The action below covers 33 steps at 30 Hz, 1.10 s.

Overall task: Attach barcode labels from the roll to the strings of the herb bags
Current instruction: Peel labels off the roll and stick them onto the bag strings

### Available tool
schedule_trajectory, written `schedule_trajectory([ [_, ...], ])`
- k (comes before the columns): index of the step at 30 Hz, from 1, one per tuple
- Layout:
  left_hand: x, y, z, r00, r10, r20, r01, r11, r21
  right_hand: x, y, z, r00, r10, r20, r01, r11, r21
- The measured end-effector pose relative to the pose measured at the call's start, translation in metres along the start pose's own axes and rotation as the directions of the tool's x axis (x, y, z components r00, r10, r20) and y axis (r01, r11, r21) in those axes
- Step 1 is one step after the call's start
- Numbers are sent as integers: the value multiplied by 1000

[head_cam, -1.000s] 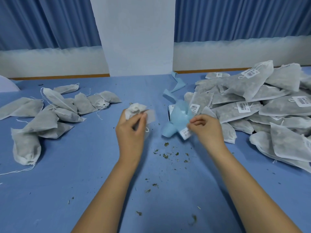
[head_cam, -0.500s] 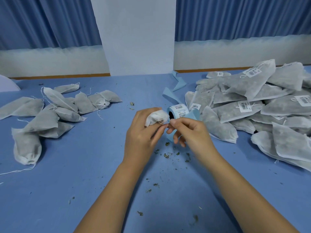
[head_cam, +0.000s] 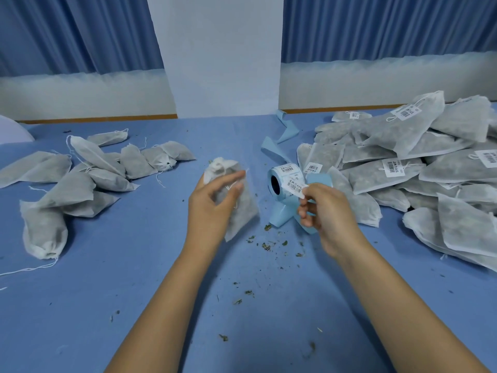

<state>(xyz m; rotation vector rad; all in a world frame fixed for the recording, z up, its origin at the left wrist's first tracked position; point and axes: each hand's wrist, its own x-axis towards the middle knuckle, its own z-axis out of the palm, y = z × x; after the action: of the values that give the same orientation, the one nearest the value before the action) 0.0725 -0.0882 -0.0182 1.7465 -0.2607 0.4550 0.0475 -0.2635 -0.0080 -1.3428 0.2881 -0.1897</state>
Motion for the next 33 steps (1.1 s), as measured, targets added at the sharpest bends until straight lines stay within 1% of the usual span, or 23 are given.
schedule_trajectory([
  [1,1,1,-3,999,-28,17,28,1000,-11,0,-1,-1,998,-66,12,67,998,-22],
  [2,2,2,-4,997,-46,54,48,998,-29,-2,-1,0,987,-152,54,155,987,-48],
  [4,-1,5,-1,988,-47,147,59,995,-80,-8,2,6,928,-313,204,337,937,-92],
  [5,-3,6,1,982,-33,185,52,994,-96,-11,4,10,893,-357,272,397,911,-109],
  [7,-6,9,4,970,14,243,17,992,-128,-13,9,15,859,-389,333,456,876,-154],
  [11,-9,6,9,944,91,318,-52,990,-129,-11,15,16,851,-388,354,483,842,-240],
  [13,-9,3,10,930,101,354,-64,991,-116,-10,16,15,855,-378,355,484,828,-285],
  [16,-8,-1,8,916,107,386,-76,993,-96,-7,17,15,874,-371,315,466,824,-322],
  [18,-7,-2,7,922,115,370,-64,987,-148,-5,17,15,884,-380,271,457,825,-332],
  [20,-7,-2,6,934,120,336,-52,977,-205,-5,17,15,906,-356,230,419,834,-358],
  [22,-7,-2,7,940,135,313,-68,974,-214,-7,18,14,936,-304,180,352,845,-403],
  [24,-7,1,7,953,128,275,-68,974,-218,-7,16,11,940,-323,109,336,823,-459],
  [26,-7,8,8,961,132,243,-71,967,-244,-8,11,8,932,-360,43,344,841,-418],
  [27,-8,12,11,961,138,241,-75,964,-254,-9,8,7,933,-357,50,351,868,-351],
  [30,-14,31,26,961,159,229,-94,958,-272,-18,1,1,935,-318,160,333,939,-80],
  [32,-20,47,40,969,169,178,-115,953,-281,-26,-3,-10,944,-293,155,288,956,55],
  [33,-24,53,48,975,159,156,-110,953,-284,-31,-5,-18,950,-287,125,281,957,67],
])
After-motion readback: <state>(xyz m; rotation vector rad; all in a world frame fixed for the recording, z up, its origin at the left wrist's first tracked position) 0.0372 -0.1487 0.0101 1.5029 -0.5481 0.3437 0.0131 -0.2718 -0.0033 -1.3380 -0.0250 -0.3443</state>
